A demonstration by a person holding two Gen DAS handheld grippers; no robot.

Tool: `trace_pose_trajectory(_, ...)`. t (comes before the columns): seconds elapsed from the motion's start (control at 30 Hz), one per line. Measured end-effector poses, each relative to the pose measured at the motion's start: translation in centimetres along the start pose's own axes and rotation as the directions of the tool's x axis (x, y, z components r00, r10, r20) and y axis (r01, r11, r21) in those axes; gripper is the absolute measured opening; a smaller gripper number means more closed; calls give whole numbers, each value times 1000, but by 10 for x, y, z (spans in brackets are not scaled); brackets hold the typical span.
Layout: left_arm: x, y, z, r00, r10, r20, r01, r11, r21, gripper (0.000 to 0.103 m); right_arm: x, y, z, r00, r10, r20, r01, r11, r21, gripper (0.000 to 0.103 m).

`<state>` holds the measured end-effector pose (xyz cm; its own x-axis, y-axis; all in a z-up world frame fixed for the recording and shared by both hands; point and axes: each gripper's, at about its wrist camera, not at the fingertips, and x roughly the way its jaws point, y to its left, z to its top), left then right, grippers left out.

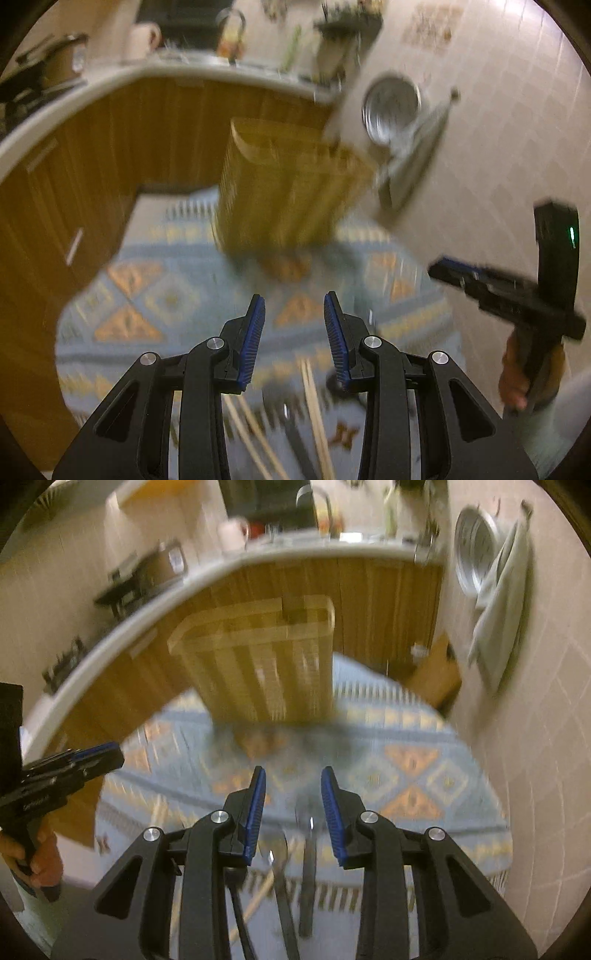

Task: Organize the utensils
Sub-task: 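Open the left tool to drop its spoon into the basket while the right tool releases its spoon, then lower the left tool and grasp a clear plastic knife while the right tool grasps a clear spoon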

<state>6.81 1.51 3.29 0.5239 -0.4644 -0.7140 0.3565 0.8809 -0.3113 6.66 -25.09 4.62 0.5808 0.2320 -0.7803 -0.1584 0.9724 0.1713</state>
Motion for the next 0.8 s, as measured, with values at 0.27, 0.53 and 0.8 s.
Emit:
trace_pose_trajectory(0.27, 43, 1, -69, 964, -35, -263, 34, 999, -9, 31, 43, -16, -35, 983, 47, -176, -39, 998, 50, 28)
trace_pose_trajectory(0.53, 58, 1, -86, 946, -10, -324, 9, 1000, -6, 30, 57, -19, -41, 977, 59, -205, -46, 997, 68, 28)
trace_pose_trajectory(0.8, 67, -10, -85, 935, 60, -351, -49, 998, 40, 30, 61, -22, -39, 974, 50, -222, -39, 998, 54, 28)
